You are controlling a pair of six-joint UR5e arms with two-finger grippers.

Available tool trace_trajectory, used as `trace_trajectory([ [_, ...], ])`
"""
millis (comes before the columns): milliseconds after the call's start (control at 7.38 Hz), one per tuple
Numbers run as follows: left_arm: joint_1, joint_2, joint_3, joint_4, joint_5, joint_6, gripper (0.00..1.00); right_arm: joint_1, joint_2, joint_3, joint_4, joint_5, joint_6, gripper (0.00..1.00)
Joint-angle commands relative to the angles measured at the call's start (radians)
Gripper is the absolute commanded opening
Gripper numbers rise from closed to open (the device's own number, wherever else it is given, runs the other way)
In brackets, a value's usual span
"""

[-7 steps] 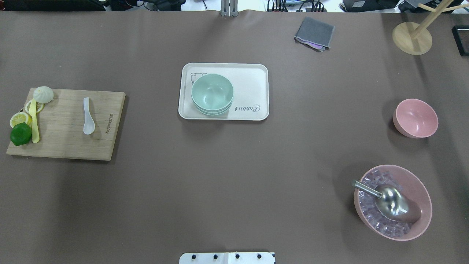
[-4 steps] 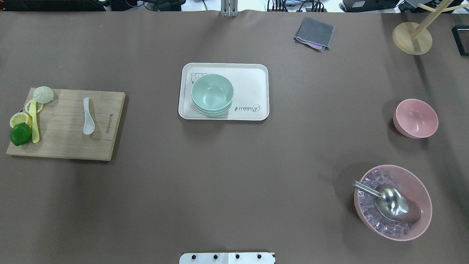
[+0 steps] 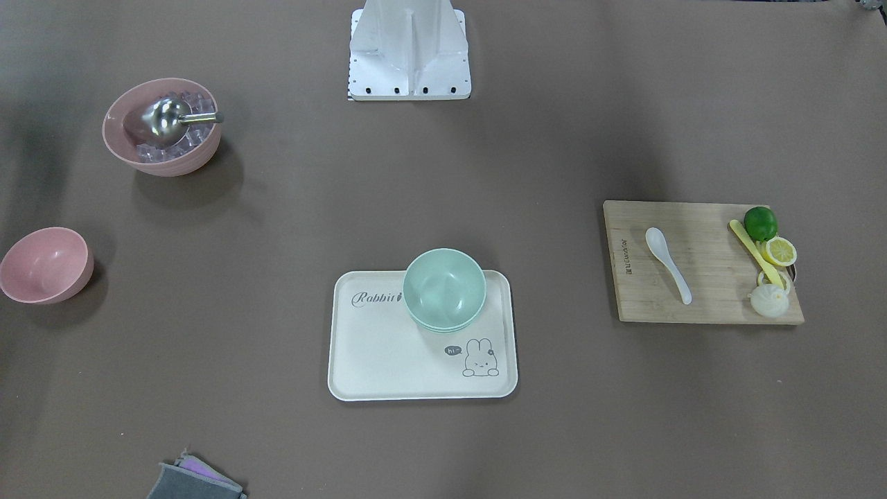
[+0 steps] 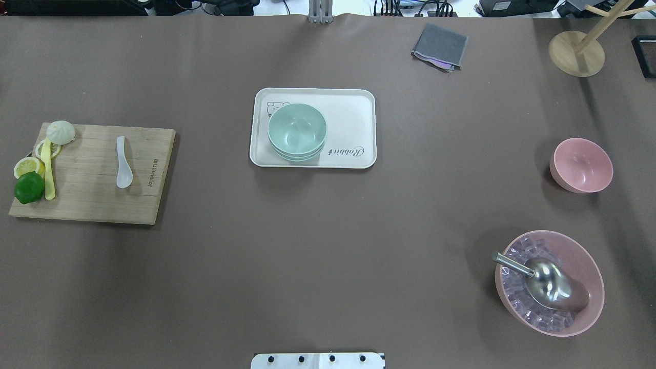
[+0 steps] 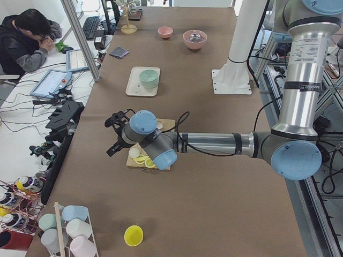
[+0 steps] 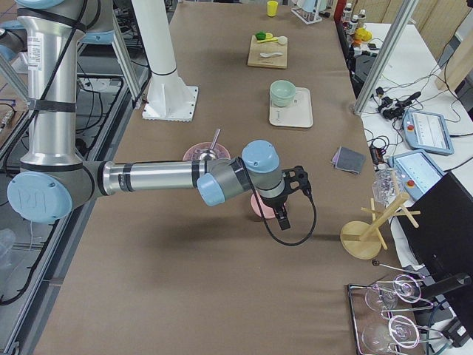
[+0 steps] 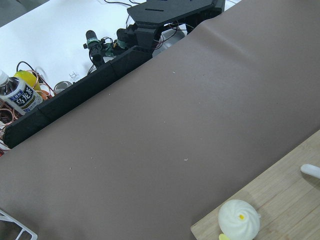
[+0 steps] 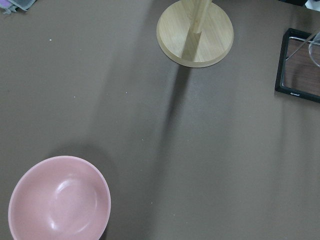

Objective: Stack pink bowl on green and place spoon

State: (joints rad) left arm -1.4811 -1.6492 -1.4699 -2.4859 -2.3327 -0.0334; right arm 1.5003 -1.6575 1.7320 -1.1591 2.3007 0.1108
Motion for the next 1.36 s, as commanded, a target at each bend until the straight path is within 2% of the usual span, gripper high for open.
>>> trace_trajectory([
  [0,0.001,-0.024,0.040,-0.010,0.000,-0.002,0.97,0.000,-0.008,-0.002,0.015,0.002,0.001,1.00],
  [271,0.011,-0.026,0.085,-0.060,-0.001,-0.080,0.97,-0.002,-0.008,-0.002,0.015,0.003,0.004,1.00],
  [542,0.033,-0.034,0.086,-0.062,-0.004,-0.086,0.97,-0.072,-0.021,0.003,0.021,0.020,0.181,1.00],
  [949,0.059,-0.040,0.083,-0.059,-0.005,-0.088,0.97,-0.199,-0.010,-0.083,0.192,-0.030,0.428,0.99],
  [1220,0.061,-0.041,0.080,-0.059,-0.004,-0.089,0.97,-0.288,0.002,-0.158,0.334,-0.110,0.591,0.95],
])
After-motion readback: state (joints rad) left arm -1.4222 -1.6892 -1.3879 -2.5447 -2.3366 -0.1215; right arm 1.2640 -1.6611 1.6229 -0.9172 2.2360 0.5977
